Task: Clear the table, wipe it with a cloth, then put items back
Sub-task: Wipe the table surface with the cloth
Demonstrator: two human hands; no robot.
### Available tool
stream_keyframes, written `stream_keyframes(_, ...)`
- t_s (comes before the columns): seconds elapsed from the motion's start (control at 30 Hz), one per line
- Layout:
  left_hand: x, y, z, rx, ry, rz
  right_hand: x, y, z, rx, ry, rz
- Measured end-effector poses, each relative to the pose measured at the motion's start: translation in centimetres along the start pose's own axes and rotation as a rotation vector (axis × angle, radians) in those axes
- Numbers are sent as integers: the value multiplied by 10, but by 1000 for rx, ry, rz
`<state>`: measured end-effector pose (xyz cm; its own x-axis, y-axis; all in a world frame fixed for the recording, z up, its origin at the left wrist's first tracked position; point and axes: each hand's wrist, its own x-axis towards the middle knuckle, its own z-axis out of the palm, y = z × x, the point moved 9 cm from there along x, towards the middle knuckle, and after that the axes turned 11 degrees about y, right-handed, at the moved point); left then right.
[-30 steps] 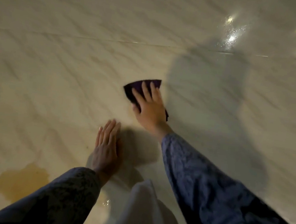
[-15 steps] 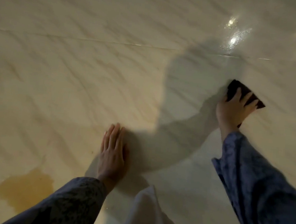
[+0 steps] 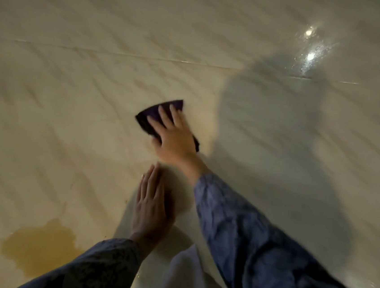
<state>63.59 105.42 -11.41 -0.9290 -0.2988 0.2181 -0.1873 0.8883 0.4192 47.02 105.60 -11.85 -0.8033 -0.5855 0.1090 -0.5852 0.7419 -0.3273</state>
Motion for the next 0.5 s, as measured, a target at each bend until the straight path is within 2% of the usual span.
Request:
stream_keyframes(0.1,-1,-3,3,94,-48,-6,-48,11,-7,47,106,32)
stream_keyframes(0.27,-2,-5,11,147,-80,-33,-95,112,-45,-59,288,352)
stream_keyframes(0.33,-2,-4,11,149,-76,-14,-88,155,-61,-125,339,537)
stream_keyframes(0.43,-2,-4,11,154,-78,20,-52,193,-66,-157,310,793)
stream_keyframes(0.5,-2,-3,11,134,-67,25,-17,196,-62,-154,261,855)
